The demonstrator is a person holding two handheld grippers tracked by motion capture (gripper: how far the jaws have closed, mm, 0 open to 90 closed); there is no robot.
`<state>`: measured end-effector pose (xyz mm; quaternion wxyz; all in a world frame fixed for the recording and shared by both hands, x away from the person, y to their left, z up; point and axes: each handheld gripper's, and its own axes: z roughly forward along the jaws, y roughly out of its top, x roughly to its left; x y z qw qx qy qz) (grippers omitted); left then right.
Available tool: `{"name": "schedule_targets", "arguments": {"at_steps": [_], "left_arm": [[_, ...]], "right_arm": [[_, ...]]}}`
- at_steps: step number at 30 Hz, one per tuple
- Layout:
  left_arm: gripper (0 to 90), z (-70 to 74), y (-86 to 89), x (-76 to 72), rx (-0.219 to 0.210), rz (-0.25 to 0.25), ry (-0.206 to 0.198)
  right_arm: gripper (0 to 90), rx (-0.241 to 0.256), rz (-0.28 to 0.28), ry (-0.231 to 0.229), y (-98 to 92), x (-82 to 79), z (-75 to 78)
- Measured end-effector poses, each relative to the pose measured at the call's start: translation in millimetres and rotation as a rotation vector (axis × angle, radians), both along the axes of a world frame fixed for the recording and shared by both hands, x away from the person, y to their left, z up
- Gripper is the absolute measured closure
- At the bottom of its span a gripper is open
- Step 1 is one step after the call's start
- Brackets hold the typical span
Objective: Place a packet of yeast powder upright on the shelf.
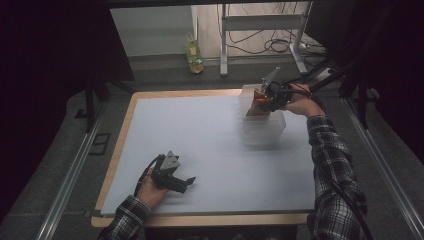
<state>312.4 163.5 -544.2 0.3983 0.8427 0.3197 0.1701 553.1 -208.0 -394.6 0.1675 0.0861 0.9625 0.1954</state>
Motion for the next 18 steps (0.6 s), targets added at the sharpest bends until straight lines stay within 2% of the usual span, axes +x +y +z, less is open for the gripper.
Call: {"name": "schedule_targets", "arguments": {"at_steps": [2, 3, 8, 13, 18], "left_arm": [[0.7, -0.1, 0.0, 0.0, 0.000, 0.000, 0.000], [0.7, -0.1, 0.0, 0.0, -0.001, 0.001, 0.000], [0.7, 0.1, 0.2, -0.2, 0.001, 0.001, 0.001], [0.7, 0.4, 0.2, -0.6, 0.003, 0.000, -0.002], [0.7, -0.1, -0.9, -0.8, 0.009, 0.000, -0.003]], "right_arm": [[45.6, 0.015, -0.007, -0.002, 0.0, -1.0, 0.5], [45.6, 0.015, -0.007, -0.002, 0.0, -1.0, 0.5], [33.7, 0.014, -0.021, -0.012, 2.4, -2.9, 1.8], [24.6, 0.034, -0.045, -0.018, 2.5, -3.3, 4.2], [18.1, 0.093, -0.075, -0.005, 2.3, -3.3, 7.6]]}}
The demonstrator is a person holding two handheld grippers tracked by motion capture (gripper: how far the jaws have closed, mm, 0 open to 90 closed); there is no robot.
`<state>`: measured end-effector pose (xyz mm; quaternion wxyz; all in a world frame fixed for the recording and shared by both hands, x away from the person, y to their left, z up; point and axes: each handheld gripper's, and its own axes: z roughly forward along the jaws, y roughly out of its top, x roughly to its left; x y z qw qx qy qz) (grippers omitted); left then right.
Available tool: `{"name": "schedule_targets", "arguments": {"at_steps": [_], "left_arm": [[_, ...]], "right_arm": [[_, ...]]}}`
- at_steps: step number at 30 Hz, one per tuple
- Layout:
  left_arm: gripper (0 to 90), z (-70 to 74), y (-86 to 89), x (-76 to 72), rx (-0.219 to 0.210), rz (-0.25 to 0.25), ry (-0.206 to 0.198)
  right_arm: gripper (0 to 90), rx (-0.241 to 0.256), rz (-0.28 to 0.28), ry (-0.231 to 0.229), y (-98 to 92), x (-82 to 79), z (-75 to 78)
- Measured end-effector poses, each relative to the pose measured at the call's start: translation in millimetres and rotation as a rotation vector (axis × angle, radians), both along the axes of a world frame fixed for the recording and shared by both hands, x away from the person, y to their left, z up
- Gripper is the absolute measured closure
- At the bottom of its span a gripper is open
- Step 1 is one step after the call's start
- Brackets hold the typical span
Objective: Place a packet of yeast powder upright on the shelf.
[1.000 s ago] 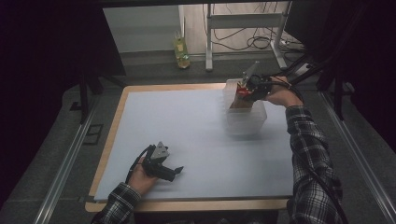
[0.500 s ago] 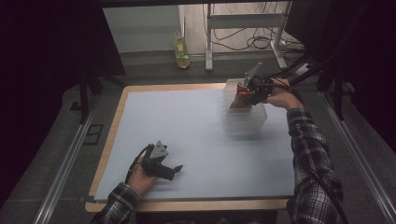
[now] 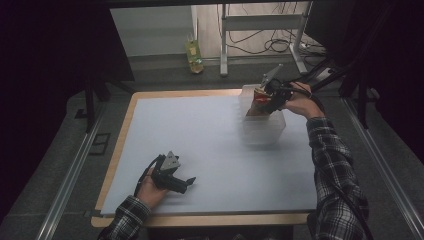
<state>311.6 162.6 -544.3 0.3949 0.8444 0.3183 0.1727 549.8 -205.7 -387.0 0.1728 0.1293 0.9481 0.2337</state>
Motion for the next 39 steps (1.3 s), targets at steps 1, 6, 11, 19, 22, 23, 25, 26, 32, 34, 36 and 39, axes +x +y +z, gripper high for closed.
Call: {"name": "schedule_targets", "arguments": {"at_steps": [1, 6, 11, 19, 22, 23, 25, 26, 32, 34, 36, 39], "left_arm": [[0.7, 0.0, -0.1, 0.0, 0.000, 0.000, 0.000], [0.6, 0.3, 0.3, -0.1, 0.000, 0.002, -0.003], [0.6, 0.7, 0.4, -0.3, -0.006, 0.006, -0.006], [0.5, 1.8, 1.1, -0.5, -0.010, 0.019, -0.018], [0.4, 2.6, 1.9, -0.5, -0.016, 0.027, -0.023], [0.4, 2.8, 2.0, -0.4, -0.017, 0.030, -0.026], [0.3, 3.2, 2.3, -0.5, -0.016, 0.032, -0.029], [0.3, 3.3, 2.3, -0.5, -0.017, 0.034, -0.030], [0.3, 3.6, 2.6, -0.5, -0.017, 0.040, -0.033], [0.3, 3.5, 2.6, -0.6, -0.017, 0.042, -0.033], [0.3, 3.6, 2.6, -0.6, -0.015, 0.043, -0.035], [0.3, 3.7, 2.6, -0.6, -0.013, 0.044, -0.036]], "right_arm": [[16.1, 0.012, -0.010, 0.005, 0.0, 0.0, 0.7], [11.8, 0.047, -0.029, 0.012, -0.3, -1.0, 2.6], [8.6, 0.095, -0.052, 0.016, -1.3, -3.0, 4.5], [6.1, 0.136, -0.077, 0.001, -1.0, -7.9, 8.7], [5.8, 0.145, -0.076, -0.007, 0.4, -10.0, 10.9], [5.7, 0.151, -0.081, -0.008, 1.1, -10.9, 12.1], [4.3, 0.170, -0.084, -0.009, 1.9, -12.1, 13.6], [3.6, 0.181, -0.090, -0.005, 2.0, -12.2, 14.3], [2.8, 0.213, -0.112, -0.012, 3.5, -15.4, 17.8], [2.7, 0.224, -0.124, -0.015, 3.3, -17.3, 19.2], [2.7, 0.234, -0.124, -0.014, 3.4, -19.3, 20.2], [2.8, 0.246, -0.133, -0.023, 4.4, -21.9, 21.1]]}}
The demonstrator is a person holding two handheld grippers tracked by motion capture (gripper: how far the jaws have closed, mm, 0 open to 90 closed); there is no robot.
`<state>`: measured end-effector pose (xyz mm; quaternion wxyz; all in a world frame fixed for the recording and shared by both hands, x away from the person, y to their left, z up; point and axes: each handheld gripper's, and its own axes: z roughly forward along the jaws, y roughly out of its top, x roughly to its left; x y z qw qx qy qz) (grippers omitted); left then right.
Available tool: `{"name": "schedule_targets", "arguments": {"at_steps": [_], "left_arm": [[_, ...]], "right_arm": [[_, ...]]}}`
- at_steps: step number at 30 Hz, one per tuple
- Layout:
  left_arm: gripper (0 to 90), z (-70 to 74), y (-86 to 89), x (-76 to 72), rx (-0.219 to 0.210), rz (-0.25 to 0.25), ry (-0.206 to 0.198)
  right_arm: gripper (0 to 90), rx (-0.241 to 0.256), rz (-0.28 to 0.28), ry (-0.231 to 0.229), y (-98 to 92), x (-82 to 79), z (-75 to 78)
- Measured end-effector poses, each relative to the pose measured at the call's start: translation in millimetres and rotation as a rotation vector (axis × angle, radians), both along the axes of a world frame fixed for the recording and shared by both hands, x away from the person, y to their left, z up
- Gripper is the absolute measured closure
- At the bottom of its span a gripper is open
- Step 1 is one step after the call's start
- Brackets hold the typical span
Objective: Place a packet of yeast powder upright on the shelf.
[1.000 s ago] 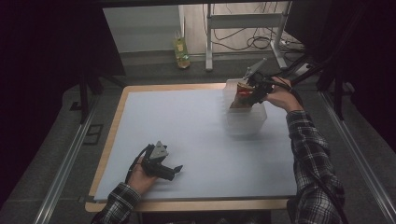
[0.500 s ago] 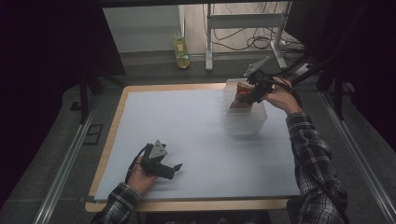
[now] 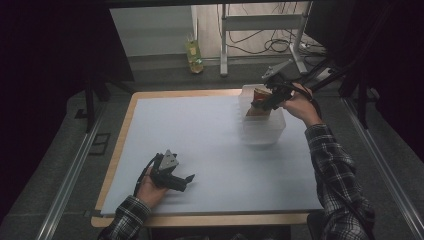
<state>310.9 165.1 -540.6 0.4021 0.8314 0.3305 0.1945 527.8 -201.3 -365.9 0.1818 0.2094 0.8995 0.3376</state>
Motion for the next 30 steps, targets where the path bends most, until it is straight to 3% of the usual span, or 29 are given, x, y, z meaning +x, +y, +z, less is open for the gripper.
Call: {"name": "schedule_targets", "arguments": {"at_steps": [18, 30], "left_arm": [[0.3, 0.9, 0.2, -0.1, 0.004, 0.010, -0.010], [0.3, 1.7, 0.5, -0.5, 0.003, 0.013, -0.015]], "right_arm": [[2.8, 0.093, -0.003, -0.002, 5.8, -20.2, 9.4], [2.7, 0.113, -0.006, -0.001, 10.4, -34.3, 10.7]]}}
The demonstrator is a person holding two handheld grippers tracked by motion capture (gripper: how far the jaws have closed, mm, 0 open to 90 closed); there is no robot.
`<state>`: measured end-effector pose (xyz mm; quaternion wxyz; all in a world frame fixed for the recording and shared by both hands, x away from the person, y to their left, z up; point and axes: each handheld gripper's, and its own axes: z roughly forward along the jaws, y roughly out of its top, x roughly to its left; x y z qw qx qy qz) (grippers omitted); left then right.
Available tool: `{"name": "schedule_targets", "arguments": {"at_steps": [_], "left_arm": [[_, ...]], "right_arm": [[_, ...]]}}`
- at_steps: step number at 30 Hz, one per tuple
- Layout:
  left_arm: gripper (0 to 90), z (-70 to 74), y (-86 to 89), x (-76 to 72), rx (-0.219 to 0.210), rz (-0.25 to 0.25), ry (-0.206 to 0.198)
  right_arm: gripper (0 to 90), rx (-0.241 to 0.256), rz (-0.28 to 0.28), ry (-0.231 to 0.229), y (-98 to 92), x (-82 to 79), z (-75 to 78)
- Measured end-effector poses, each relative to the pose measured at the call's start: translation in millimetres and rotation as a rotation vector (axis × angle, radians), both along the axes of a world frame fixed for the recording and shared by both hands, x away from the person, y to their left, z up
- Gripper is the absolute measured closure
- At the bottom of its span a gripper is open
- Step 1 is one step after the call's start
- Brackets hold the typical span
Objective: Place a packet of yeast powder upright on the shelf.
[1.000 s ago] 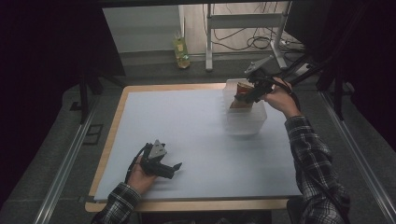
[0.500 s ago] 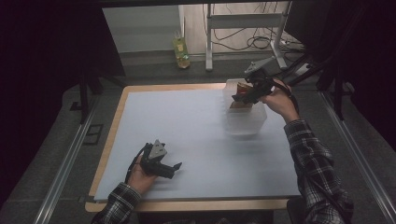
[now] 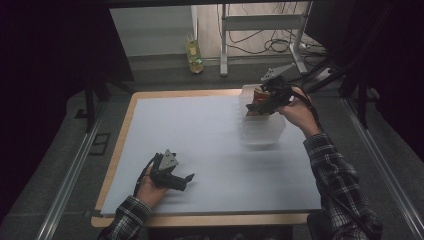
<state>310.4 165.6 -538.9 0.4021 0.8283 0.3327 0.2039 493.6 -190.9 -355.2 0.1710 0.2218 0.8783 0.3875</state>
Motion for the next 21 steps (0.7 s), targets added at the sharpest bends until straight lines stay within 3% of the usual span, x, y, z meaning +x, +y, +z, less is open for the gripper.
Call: {"name": "schedule_targets", "arguments": {"at_steps": [21], "left_arm": [[0.2, 0.4, 0.4, 0.3, 0.000, 0.005, -0.006]], "right_arm": [[2.8, 0.034, 0.022, -0.019, 3.7, -37.8, 3.6]]}}
